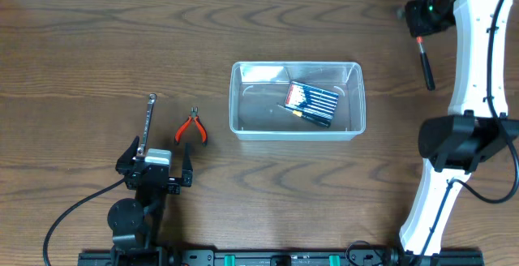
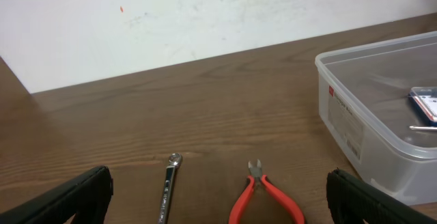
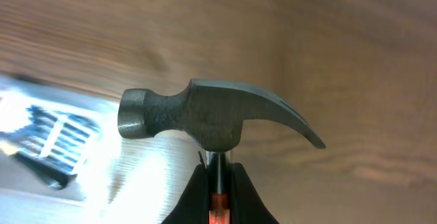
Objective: Pack container
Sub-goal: 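Lift the hammer and carry it over the clear container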
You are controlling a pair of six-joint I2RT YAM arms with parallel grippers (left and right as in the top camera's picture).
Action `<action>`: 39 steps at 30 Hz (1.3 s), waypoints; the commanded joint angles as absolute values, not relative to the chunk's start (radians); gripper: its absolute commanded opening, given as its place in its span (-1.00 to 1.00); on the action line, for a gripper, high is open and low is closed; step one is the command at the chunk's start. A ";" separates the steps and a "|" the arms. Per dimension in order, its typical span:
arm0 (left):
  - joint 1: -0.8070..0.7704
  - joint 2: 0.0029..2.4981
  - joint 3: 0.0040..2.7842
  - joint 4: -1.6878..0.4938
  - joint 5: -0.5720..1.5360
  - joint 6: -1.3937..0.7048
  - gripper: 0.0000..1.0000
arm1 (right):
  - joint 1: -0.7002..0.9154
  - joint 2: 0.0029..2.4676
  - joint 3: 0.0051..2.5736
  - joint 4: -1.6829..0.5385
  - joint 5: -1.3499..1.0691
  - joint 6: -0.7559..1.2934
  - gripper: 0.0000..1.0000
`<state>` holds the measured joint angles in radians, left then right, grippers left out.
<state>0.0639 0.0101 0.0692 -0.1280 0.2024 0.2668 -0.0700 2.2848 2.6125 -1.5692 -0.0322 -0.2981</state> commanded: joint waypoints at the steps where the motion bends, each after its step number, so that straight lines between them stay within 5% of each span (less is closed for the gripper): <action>1: 0.068 0.004 0.040 -0.136 0.197 0.276 0.96 | -0.007 2.281 2.722 -1.607 -0.110 -0.377 -0.98; 24: 0.068 0.004 0.040 -0.136 0.197 0.276 0.96 | 0.469 2.227 2.842 -1.698 -0.192 -0.626 -0.97; 39: 0.068 0.004 0.040 -0.136 0.197 0.276 0.96 | 0.546 2.227 2.526 -1.634 -0.184 -0.736 -0.97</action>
